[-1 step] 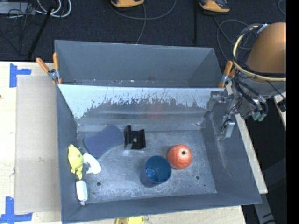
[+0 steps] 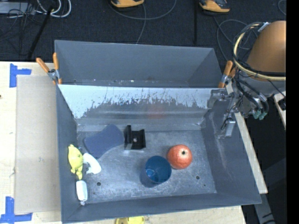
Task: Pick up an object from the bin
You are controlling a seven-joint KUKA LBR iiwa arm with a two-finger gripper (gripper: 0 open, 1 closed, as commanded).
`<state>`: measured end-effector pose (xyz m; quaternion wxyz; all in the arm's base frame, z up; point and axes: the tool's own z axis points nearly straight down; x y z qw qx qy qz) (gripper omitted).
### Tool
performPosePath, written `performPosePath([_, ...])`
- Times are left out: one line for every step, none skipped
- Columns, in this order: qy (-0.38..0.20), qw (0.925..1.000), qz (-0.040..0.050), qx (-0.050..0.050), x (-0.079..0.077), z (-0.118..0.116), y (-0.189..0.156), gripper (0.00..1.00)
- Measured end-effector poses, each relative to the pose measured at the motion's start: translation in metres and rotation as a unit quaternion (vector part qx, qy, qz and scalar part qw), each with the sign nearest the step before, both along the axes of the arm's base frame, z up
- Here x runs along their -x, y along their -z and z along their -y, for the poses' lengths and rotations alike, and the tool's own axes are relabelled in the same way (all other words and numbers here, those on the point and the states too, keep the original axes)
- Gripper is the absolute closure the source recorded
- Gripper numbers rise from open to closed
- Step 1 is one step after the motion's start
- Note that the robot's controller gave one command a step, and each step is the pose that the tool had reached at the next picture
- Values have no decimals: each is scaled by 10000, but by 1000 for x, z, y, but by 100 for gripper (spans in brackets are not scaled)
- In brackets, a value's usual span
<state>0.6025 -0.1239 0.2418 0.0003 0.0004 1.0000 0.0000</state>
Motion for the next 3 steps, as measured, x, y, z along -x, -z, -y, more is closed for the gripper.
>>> performPosePath([-69, 10000, 11, 3, 5, -12, 32, 0])
performPosePath([519, 9987, -11, -5, 13, -33, 53, 0])
performPosePath([192, 9998, -7, 0, 25, -42, 69, 0])
